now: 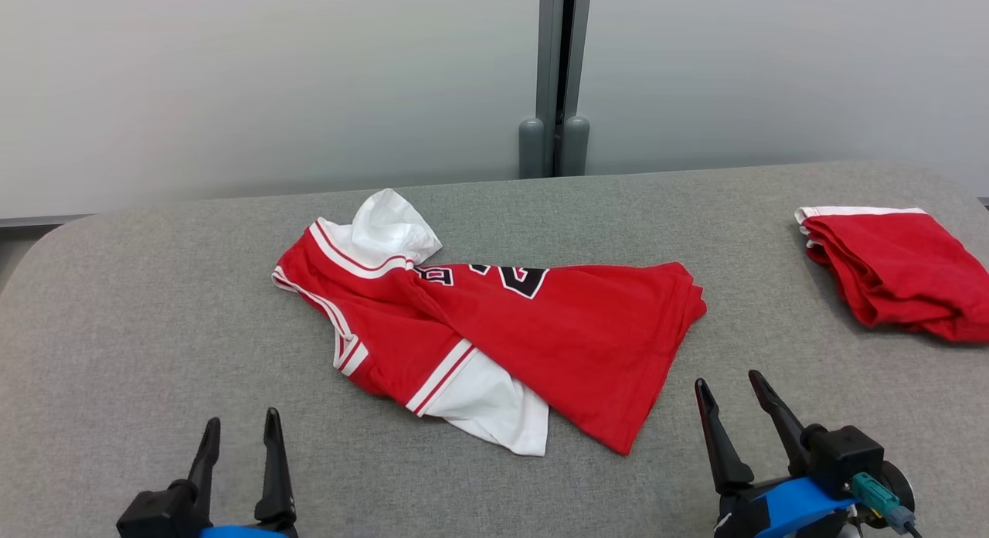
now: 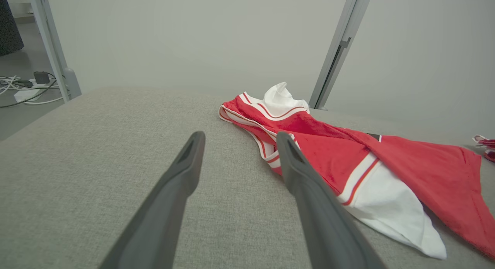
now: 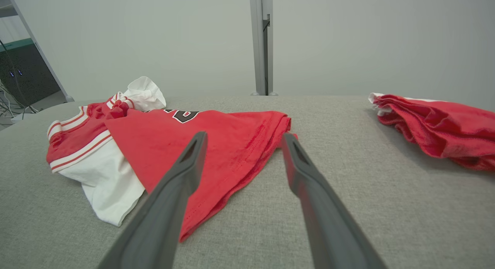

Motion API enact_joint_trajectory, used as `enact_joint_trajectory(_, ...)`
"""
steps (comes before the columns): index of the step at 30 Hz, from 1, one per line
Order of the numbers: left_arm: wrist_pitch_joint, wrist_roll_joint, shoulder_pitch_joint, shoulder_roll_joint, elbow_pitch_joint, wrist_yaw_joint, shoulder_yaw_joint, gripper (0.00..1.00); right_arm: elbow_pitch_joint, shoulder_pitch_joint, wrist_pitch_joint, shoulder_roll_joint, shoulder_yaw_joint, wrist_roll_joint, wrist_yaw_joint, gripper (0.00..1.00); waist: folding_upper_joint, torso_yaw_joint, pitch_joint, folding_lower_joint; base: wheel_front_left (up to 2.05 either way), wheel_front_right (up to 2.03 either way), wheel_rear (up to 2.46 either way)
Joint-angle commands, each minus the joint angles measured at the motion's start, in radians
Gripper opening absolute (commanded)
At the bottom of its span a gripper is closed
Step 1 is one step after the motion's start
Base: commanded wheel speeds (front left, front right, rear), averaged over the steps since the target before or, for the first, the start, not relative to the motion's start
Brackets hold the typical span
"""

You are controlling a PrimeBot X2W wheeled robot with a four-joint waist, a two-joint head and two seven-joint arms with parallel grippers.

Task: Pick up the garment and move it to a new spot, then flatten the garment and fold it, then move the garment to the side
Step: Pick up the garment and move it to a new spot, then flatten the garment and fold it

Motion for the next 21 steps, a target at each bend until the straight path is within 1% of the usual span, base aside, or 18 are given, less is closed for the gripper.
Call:
enact_joint_trajectory(1,-0.005,0.017,0.027,-0.014,-0.003,-0.014,0.014,1.0,-0.001,0.017,-0.005,-0.001,0.0,0.002,0.0,1.0,0.0,0.0,-0.002,0.0001,0.0,0.0,0.0)
enact_joint_trajectory(4,-0.005,0.023,0.038,-0.025,0.006,-0.022,0.021,1.0,0.004,0.023,-0.005,-0.001,0.005,0.003,0.0,1.0,0.0,0.001,-0.003,0.0001,0.0,0.0,0.0)
enact_joint_trajectory(12,-0.005,0.052,0.043,-0.059,0.036,-0.061,0.047,1.0,0.018,0.014,-0.005,-0.001,0.021,0.011,0.0,1.0,0.0,0.004,-0.003,0.0001,0.0,0.0,0.0)
enact_joint_trajectory(21,-0.005,0.072,0.045,-0.079,0.052,-0.084,0.068,1.0,0.03,0.009,-0.005,-0.001,0.023,0.014,0.0,1.0,0.0,0.009,-0.005,0.0001,0.0,0.0,0.0)
